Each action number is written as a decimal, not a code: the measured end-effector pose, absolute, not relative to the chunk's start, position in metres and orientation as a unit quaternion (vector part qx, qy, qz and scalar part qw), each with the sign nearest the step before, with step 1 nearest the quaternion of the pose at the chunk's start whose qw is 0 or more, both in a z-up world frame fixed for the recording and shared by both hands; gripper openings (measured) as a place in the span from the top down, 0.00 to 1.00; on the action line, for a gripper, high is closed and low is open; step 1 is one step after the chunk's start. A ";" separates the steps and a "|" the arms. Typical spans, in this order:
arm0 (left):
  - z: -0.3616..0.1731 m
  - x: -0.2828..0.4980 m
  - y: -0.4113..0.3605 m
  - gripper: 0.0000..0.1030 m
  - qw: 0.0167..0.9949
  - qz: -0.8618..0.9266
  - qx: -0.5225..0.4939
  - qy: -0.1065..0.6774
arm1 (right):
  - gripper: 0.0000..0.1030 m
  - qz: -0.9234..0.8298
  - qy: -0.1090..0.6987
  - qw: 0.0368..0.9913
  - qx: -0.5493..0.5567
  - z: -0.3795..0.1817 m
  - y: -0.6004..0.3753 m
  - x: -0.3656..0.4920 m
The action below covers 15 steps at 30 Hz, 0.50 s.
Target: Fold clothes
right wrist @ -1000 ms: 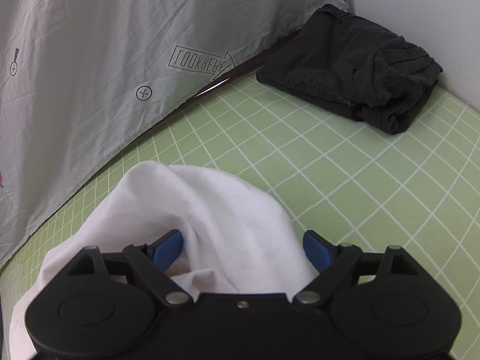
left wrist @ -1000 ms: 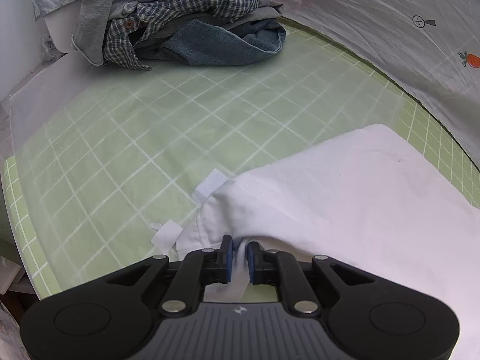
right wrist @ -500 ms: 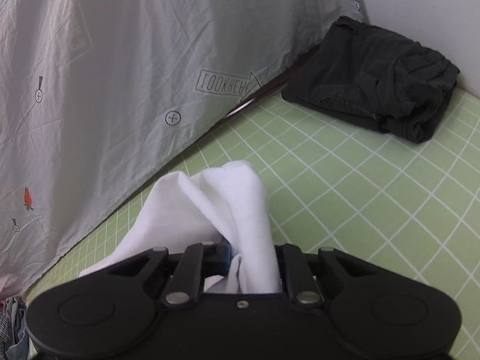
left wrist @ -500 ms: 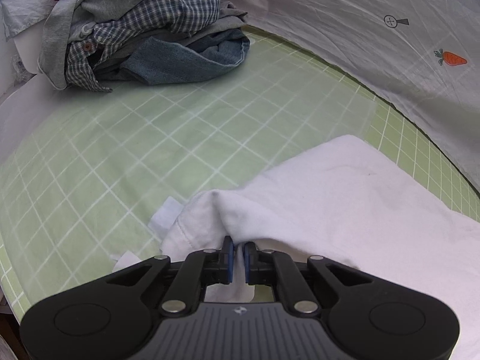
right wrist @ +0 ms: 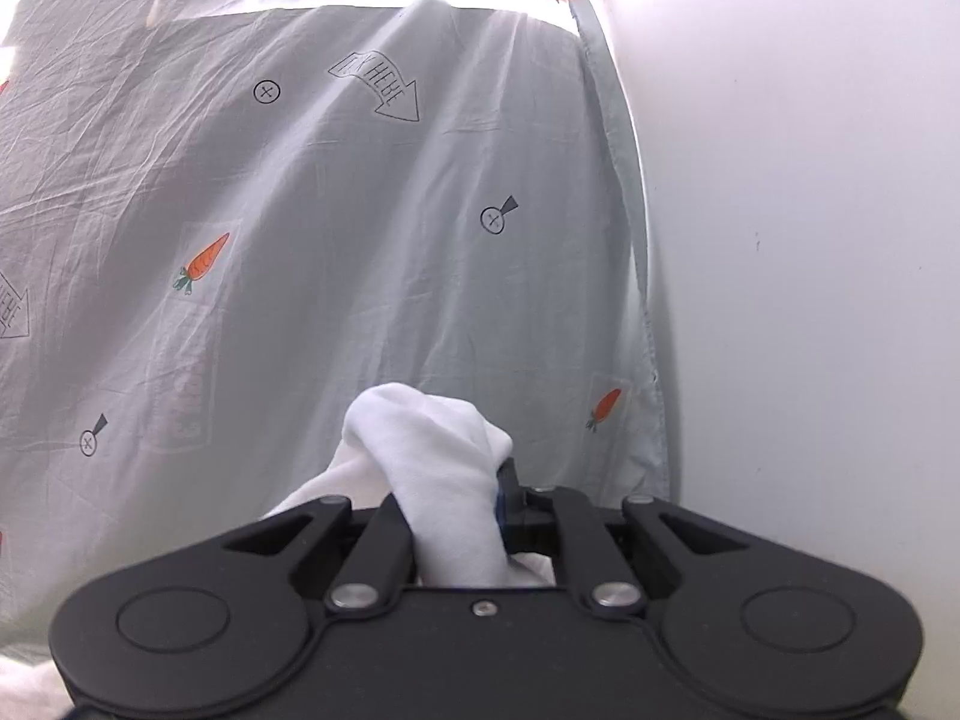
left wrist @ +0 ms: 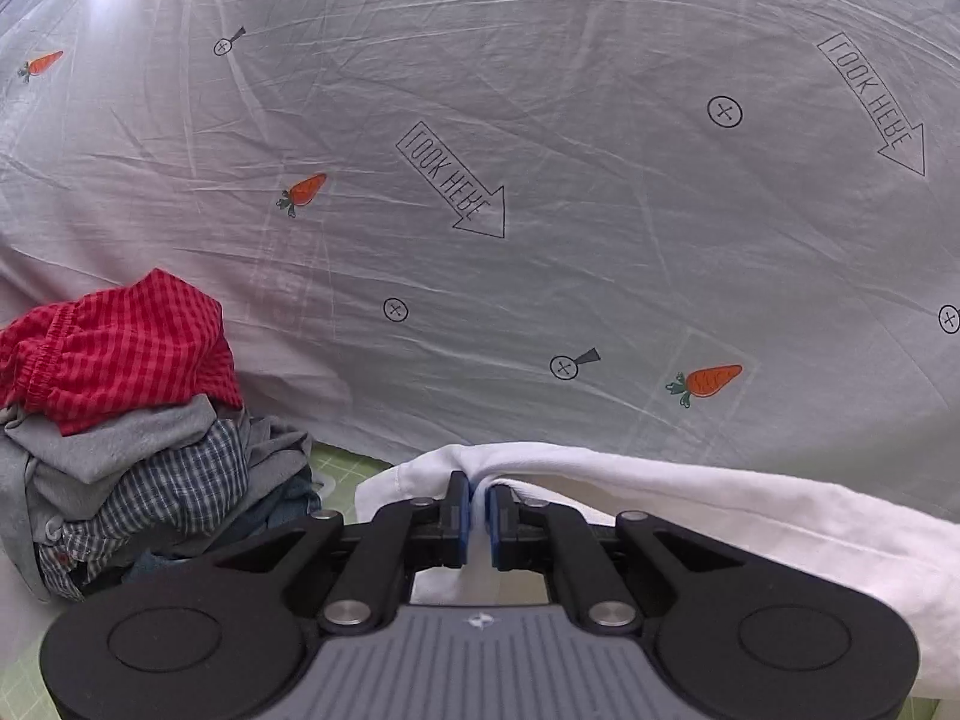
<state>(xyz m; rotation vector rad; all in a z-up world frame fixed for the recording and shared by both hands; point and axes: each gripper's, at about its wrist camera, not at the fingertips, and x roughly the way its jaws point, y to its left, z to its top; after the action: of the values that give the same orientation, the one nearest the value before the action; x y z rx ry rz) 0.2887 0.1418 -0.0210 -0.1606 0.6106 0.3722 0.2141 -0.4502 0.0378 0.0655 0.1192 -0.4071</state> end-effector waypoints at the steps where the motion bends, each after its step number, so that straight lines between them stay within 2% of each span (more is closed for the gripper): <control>1: -0.027 0.296 0.140 0.90 0.930 0.184 -0.077 0.308 | 0.91 -0.213 0.082 0.973 0.027 0.031 -0.455 0.219; 3: -0.045 0.303 0.138 0.88 0.918 0.185 -0.086 0.340 | 0.80 -0.229 0.144 0.962 0.028 0.012 -0.462 0.229; 4: -0.059 0.302 0.139 0.87 0.907 0.182 -0.099 0.367 | 0.78 -0.228 0.177 0.957 0.031 -0.002 -0.462 0.230; 6: -0.085 0.293 0.142 0.86 0.888 0.168 -0.126 0.410 | 0.65 -0.225 0.231 0.946 0.031 -0.031 -0.458 0.229; 9: -0.117 0.260 0.130 0.84 0.873 0.144 -0.129 0.447 | 0.56 -0.228 0.275 0.934 0.035 -0.066 -0.444 0.213; 15: -0.153 0.216 0.092 0.80 0.850 0.058 -0.140 0.504 | 0.49 -0.227 0.358 0.902 0.077 -0.123 -0.420 0.177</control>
<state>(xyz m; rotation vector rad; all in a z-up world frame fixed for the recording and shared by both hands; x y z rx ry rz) 0.2160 0.0919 -0.1534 -0.2958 1.0608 0.1232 0.1770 -0.4203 -0.1234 0.1597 0.7401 -0.4692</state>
